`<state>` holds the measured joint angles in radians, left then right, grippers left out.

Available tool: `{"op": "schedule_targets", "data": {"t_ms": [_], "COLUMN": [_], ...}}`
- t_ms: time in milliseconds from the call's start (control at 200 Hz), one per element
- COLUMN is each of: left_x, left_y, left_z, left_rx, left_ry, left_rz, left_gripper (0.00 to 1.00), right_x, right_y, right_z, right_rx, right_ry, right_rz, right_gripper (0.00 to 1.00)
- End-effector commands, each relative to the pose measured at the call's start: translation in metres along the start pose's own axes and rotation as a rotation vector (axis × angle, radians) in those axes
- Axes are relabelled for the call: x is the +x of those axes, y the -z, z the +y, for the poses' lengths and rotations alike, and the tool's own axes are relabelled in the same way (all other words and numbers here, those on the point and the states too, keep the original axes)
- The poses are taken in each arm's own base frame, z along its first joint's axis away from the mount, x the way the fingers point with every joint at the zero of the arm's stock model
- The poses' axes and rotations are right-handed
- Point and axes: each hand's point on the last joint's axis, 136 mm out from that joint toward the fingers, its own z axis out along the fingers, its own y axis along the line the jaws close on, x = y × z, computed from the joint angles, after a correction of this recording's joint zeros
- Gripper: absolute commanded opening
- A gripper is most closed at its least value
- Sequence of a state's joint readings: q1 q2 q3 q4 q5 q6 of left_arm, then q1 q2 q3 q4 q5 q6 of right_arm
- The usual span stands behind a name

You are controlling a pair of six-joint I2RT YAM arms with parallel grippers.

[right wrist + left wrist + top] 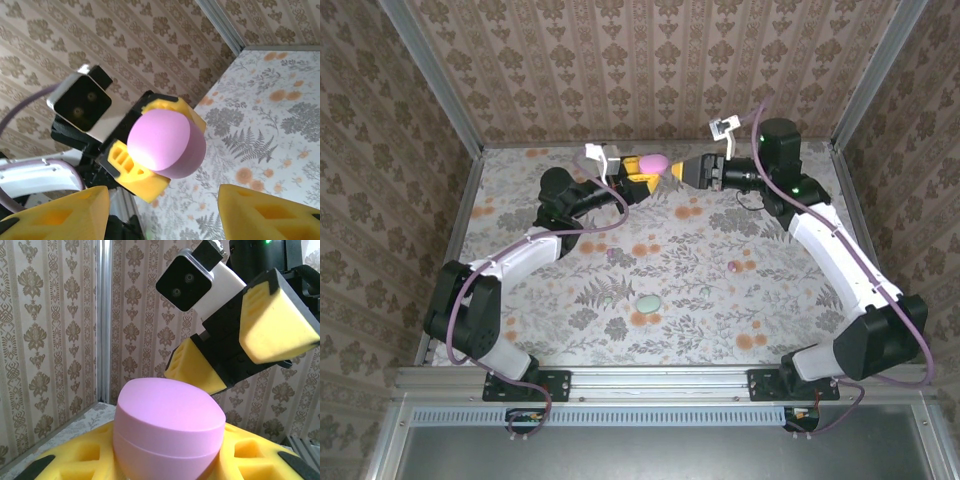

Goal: Insert wireless bluetooth earbuds into charging case

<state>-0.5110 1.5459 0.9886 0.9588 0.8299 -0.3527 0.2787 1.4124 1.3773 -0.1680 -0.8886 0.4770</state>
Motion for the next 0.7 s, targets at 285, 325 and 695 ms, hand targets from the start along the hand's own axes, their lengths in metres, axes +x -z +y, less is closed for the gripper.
{"op": "schedule_targets", "data": {"t_ms": [285,325,695], "left_x": [-0.008,-0.008,-0.007], "left_y": [-0.004,-0.004,-0.005], "left_z": [-0.014,-0.016,-0.021], "left_rx": [0.078,0.087,0.118], "left_ry": [0.005,0.004,0.005], "left_rz": [-0.028,-0.027,-0.009], "left_gripper": [0.32,0.32,0.32], "right_x": [0.008,0.007,-0.009], "right_y": [-0.016,-0.018,-0.022], "right_z": [-0.009,-0.01,-0.021], "right_rx": [0.03,0.028,0.066], "right_ry": [0.009,-0.002,-0.066], "right_rz": [0.071,0.071,0.037], "right_gripper": [0.59,0.59,0.57]}}
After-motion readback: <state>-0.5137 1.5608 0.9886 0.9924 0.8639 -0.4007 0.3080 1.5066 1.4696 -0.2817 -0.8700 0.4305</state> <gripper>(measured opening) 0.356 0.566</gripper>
